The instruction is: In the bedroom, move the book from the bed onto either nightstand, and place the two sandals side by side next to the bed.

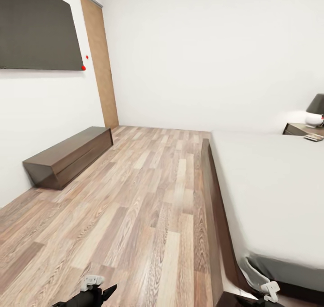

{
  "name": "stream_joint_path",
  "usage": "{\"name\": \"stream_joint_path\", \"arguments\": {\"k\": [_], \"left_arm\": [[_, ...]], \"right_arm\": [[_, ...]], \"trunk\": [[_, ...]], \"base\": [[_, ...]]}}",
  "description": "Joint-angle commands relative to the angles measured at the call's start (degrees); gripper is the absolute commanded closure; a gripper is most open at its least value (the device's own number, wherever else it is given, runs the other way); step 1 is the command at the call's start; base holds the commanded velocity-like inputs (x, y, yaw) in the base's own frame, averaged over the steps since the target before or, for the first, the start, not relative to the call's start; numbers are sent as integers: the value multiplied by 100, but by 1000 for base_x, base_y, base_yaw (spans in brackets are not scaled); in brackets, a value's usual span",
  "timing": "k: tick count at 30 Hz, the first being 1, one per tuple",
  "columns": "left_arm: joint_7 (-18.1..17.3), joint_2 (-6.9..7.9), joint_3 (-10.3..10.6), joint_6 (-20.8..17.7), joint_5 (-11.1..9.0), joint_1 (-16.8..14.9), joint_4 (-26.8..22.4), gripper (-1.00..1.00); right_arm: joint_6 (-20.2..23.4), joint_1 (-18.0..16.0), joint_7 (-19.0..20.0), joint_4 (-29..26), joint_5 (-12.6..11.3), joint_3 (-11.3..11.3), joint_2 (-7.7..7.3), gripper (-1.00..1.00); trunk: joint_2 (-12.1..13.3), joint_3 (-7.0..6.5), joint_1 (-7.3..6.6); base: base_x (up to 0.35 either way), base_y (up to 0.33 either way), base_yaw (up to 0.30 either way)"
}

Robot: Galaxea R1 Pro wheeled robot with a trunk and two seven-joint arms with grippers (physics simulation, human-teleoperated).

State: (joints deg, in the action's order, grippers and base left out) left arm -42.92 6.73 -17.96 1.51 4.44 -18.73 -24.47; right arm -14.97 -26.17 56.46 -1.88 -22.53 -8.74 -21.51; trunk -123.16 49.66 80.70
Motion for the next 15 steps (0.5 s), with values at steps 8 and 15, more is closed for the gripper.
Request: {"name": "stream_joint_path", "arguments": {"k": [8, 15], "left_arm": [[-32, -5, -41, 16, 42, -8, 4, -100], [-32, -5, -41, 16, 39, -6, 4, -100]], "right_arm": [[-33, -4, 10, 3, -41, -49, -3, -100], [-33, -2, 10, 3, -41, -49, -3, -100]], "trunk": [[-2, 5, -1], [-2, 5, -1]], "base": [[0, 0, 275], [0, 0, 273]]}}
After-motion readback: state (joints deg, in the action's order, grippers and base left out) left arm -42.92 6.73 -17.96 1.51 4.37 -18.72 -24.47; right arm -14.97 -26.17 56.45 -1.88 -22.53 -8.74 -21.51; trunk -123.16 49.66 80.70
